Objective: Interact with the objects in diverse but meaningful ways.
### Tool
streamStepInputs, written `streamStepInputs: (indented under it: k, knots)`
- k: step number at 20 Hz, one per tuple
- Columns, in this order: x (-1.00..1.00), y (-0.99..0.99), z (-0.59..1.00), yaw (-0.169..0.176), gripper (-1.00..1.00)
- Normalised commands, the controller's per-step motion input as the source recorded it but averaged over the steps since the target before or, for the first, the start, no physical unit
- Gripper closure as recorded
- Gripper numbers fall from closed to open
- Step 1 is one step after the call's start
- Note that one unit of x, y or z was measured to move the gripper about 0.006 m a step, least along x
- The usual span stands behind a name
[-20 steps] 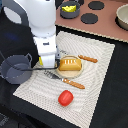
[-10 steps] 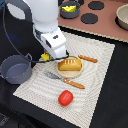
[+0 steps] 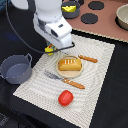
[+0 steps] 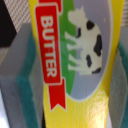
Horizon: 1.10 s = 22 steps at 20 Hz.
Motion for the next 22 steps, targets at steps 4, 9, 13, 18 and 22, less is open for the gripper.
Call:
streamStepInputs:
  k: [4, 9, 13, 18, 22]
  knots:
    - [0.82, 0.35, 1.00, -0.093, 1.00]
    - [0.89, 0.36, 0.90, -0.072, 1.00]
    - [0.95, 0.38, 0.57, -0.042, 1.00]
    - [1.00, 0.36, 0.16, -0.014, 1.00]
    - [0.99, 0.32, -0.32, 0.000, 1.00]
